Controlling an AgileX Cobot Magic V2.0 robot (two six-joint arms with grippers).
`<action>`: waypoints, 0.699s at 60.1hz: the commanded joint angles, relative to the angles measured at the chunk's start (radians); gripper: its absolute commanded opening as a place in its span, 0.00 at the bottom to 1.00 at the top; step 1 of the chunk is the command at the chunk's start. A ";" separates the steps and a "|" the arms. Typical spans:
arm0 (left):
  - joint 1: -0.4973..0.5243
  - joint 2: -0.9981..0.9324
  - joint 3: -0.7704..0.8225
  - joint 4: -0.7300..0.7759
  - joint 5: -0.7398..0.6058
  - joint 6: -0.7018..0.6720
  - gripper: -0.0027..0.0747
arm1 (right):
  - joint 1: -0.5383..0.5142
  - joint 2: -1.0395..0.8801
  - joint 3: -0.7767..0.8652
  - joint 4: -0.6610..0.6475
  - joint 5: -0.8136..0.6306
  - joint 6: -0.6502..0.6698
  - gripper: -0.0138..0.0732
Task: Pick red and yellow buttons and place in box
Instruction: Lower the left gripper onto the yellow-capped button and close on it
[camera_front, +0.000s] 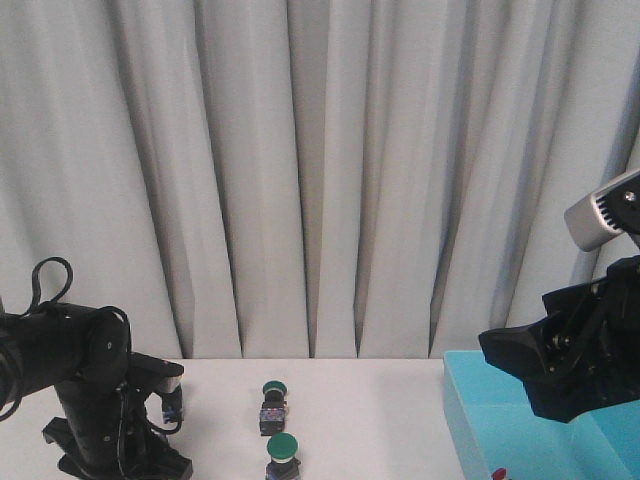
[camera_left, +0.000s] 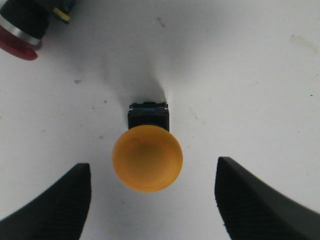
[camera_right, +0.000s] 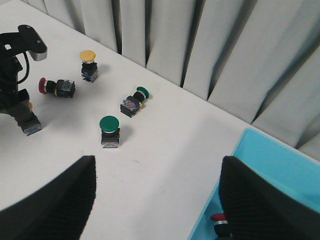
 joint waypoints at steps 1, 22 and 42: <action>0.003 -0.042 -0.020 -0.011 -0.030 -0.007 0.69 | 0.002 -0.018 -0.031 0.013 -0.056 0.004 0.75; 0.006 0.007 -0.020 -0.010 -0.037 -0.016 0.69 | 0.002 -0.018 -0.031 0.013 -0.056 0.004 0.75; 0.014 0.027 -0.021 -0.011 -0.060 -0.019 0.69 | 0.002 -0.018 -0.031 0.013 -0.056 0.005 0.75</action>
